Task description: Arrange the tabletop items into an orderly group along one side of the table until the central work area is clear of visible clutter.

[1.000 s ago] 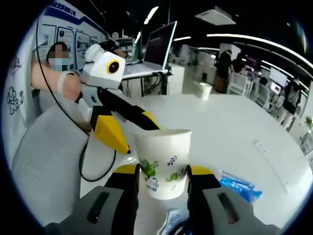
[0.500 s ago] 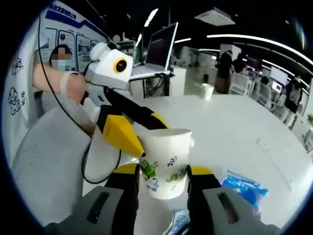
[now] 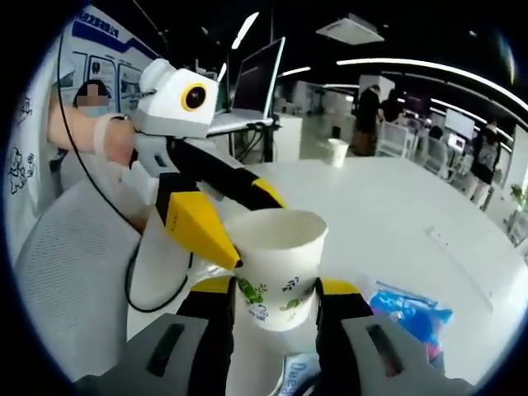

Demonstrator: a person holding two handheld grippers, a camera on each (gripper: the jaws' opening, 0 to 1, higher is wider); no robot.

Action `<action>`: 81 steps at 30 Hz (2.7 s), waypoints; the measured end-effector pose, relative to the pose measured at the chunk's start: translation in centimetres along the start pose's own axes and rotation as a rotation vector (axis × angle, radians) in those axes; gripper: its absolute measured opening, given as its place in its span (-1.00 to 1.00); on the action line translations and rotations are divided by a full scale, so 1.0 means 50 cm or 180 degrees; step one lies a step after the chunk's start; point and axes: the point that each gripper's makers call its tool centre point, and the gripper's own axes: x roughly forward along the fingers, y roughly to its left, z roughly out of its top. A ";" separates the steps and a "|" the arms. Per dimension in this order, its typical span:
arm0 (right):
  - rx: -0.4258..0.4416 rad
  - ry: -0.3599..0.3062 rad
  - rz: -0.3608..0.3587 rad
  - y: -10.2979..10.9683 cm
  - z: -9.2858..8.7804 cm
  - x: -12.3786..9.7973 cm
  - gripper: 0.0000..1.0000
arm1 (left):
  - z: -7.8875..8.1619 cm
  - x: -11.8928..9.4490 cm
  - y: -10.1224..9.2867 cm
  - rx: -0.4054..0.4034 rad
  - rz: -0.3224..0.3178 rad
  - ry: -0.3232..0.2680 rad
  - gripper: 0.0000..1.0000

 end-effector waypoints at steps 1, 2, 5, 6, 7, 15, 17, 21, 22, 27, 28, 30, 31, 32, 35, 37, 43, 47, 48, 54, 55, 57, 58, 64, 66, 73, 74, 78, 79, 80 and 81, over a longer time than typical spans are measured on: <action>0.0010 -0.0013 -0.0015 -0.002 -0.001 0.000 -0.30 | 0.002 0.002 0.001 0.0004 -0.0001 -0.0007 -0.14; 0.0023 -0.0016 -0.0025 -0.004 -0.002 0.001 -0.30 | 0.003 0.004 0.001 0.0000 -0.0003 -0.0007 -0.14; 0.0076 -0.0036 -0.0056 -0.009 -0.005 0.004 -0.30 | 0.008 0.011 0.000 0.0022 -0.0013 -0.0015 -0.15; 0.0072 -0.0036 -0.0070 -0.010 -0.006 0.006 -0.30 | 0.008 0.014 0.001 0.0025 -0.0017 -0.0010 -0.15; 0.0071 -0.0045 -0.0083 -0.012 -0.006 0.006 -0.30 | 0.008 0.016 0.002 0.0027 -0.0019 -0.0005 -0.15; 0.0216 -0.0111 -0.0172 -0.035 -0.009 0.016 -0.30 | 0.004 0.033 0.013 0.0035 -0.0031 0.0049 -0.16; 0.0215 -0.0105 -0.0194 -0.038 -0.011 0.017 -0.30 | 0.005 0.034 0.016 0.0025 -0.0026 0.0041 -0.16; 0.0257 -0.0096 -0.0191 -0.043 -0.019 0.023 -0.30 | 0.001 0.040 0.020 0.0024 -0.0033 0.0067 -0.16; 0.0280 -0.0093 -0.0195 -0.045 -0.021 0.025 -0.30 | 0.001 0.042 0.022 0.0022 -0.0035 0.0067 -0.16; 0.0322 -0.0090 -0.0210 -0.055 -0.029 0.034 -0.30 | -0.002 0.050 0.031 -0.0001 -0.0035 0.0082 -0.16; 0.0328 -0.0083 -0.0217 -0.057 -0.031 0.037 -0.30 | -0.003 0.052 0.033 0.0018 -0.0035 0.0096 -0.16; 0.0347 -0.0081 -0.0214 -0.059 -0.034 0.042 -0.30 | -0.004 0.057 0.037 -0.0009 -0.0037 0.0098 -0.15; 0.0354 -0.0089 -0.0214 -0.060 -0.034 0.043 -0.30 | -0.005 0.059 0.039 -0.0004 -0.0041 0.0099 -0.15; 0.0356 -0.0086 -0.0212 -0.061 -0.036 0.046 -0.30 | -0.007 0.062 0.041 0.0002 -0.0042 0.0112 -0.16; 0.0362 -0.0067 -0.0217 -0.066 -0.042 0.051 -0.30 | -0.008 0.066 0.045 -0.0011 -0.0050 0.0124 -0.15; 0.0382 -0.0061 -0.0219 -0.070 -0.045 0.053 -0.30 | -0.011 0.069 0.048 -0.0009 -0.0054 0.0136 -0.15; 0.0428 -0.0052 -0.0215 -0.075 -0.051 0.059 -0.30 | -0.019 0.074 0.056 -0.0017 -0.0051 0.0164 -0.16; 0.0443 -0.0031 -0.0212 -0.078 -0.055 0.066 -0.30 | -0.020 0.075 0.058 -0.0017 -0.0046 0.0171 -0.16; 0.0451 -0.0033 -0.0208 -0.078 -0.055 0.067 -0.30 | -0.020 0.076 0.060 -0.0024 -0.0040 0.0172 -0.15; 0.0434 -0.0001 -0.0224 -0.081 -0.062 0.073 -0.30 | -0.025 0.078 0.064 -0.0051 -0.0036 0.0186 -0.15; 0.0440 -0.0003 -0.0223 -0.080 -0.062 0.074 -0.29 | -0.026 0.078 0.066 -0.0053 -0.0028 0.0183 -0.16; 0.0440 -0.0002 -0.0238 -0.082 -0.063 0.076 -0.29 | -0.028 0.078 0.069 -0.0071 -0.0018 0.0187 -0.15; 0.0445 -0.0006 -0.0248 -0.083 -0.062 0.077 -0.29 | -0.027 0.078 0.070 -0.0064 -0.0013 0.0183 -0.16; 0.0462 0.0009 -0.0287 -0.087 -0.069 0.085 -0.29 | -0.032 0.081 0.078 -0.0089 0.0013 0.0192 -0.14; 0.0463 0.0011 -0.0304 -0.089 -0.071 0.086 -0.29 | -0.033 0.080 0.079 -0.0079 0.0023 0.0193 -0.16; 0.0519 -0.0009 -0.0342 -0.097 -0.073 0.092 -0.29 | -0.031 0.083 0.084 -0.0101 0.0039 0.0182 -0.14; 0.0496 -0.0005 -0.0342 -0.096 -0.073 0.093 -0.29 | -0.032 0.083 0.083 -0.0106 0.0039 0.0185 -0.14; 0.0483 0.0001 -0.0342 -0.096 -0.074 0.092 -0.28 | -0.032 0.083 0.084 -0.0105 0.0038 0.0189 -0.14; 0.0482 0.0010 -0.0351 -0.097 -0.075 0.092 -0.28 | -0.032 0.083 0.084 -0.0105 0.0037 0.0186 -0.14; 0.0490 0.0004 -0.0355 -0.097 -0.075 0.092 -0.28 | -0.032 0.083 0.084 -0.0105 0.0036 0.0189 -0.14; 0.0501 0.0001 -0.0353 -0.097 -0.075 0.092 -0.27 | -0.032 0.083 0.084 -0.0099 0.0037 0.0190 -0.13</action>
